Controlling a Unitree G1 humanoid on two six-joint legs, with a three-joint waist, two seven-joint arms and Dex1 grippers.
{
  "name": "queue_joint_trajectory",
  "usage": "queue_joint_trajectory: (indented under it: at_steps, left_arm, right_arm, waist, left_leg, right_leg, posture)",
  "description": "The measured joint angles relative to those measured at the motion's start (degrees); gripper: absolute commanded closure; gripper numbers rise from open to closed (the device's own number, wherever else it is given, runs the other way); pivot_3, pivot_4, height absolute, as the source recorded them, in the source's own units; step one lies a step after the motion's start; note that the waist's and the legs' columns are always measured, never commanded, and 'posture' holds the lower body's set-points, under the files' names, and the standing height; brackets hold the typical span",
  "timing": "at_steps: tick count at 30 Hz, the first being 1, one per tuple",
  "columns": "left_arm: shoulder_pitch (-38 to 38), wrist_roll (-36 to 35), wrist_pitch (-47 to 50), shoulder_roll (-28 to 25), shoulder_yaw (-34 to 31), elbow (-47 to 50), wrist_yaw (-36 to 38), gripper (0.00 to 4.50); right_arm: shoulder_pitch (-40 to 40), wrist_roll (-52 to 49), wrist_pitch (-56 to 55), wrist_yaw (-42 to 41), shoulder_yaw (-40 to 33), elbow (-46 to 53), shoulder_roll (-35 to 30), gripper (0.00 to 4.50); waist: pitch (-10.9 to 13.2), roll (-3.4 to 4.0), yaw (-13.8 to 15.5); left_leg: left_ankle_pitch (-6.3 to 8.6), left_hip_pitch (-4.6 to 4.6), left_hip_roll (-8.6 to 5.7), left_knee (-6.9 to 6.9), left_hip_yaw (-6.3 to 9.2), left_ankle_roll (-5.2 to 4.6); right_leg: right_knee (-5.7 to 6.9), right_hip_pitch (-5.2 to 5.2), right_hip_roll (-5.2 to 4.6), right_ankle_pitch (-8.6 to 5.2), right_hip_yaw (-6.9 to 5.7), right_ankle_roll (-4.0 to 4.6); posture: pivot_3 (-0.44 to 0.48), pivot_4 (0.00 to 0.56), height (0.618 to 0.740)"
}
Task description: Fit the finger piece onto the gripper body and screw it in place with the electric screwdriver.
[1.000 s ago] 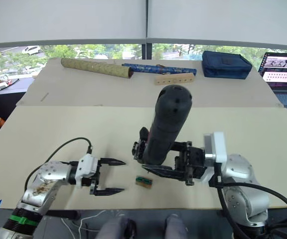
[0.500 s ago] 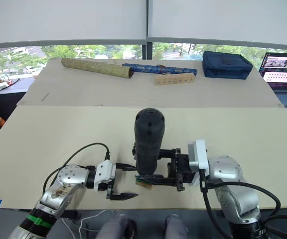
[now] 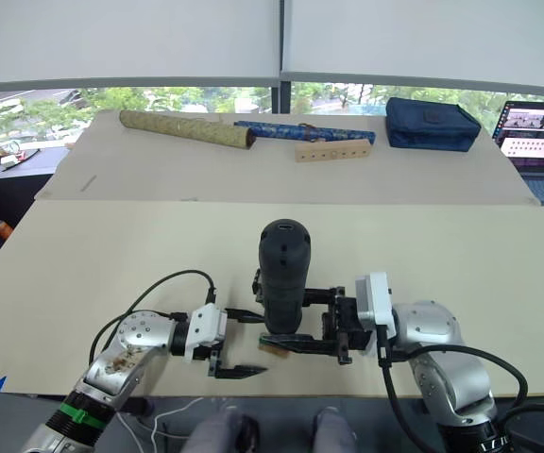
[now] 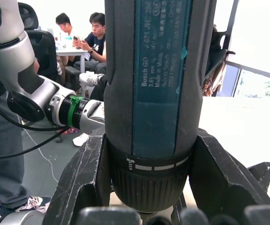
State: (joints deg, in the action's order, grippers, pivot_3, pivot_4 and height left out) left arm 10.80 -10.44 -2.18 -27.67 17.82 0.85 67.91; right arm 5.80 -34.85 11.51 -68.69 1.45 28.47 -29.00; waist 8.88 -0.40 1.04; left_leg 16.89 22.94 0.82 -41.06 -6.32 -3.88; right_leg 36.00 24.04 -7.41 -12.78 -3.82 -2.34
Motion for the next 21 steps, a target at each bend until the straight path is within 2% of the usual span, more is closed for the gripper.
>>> queue_joint_trajectory:
  at_steps: [21]
  left_arm:
    - [-0.1, 0.0, 0.1, 0.1, 0.6, 0.0, -0.3, 0.00]
  right_arm:
    - [-0.6, 2.7, -3.0, 0.6, 0.8, -2.0, -0.3, 2.60]
  waist:
    - [0.0, 0.00, 0.0]
  left_leg:
    - [0.01, -0.01, 0.00, -0.01, 0.00, -0.02]
  right_leg:
    - [0.00, -0.01, 0.00, 0.00, 0.00, 0.00]
  posture:
    - [0.000, 0.150, 0.740]
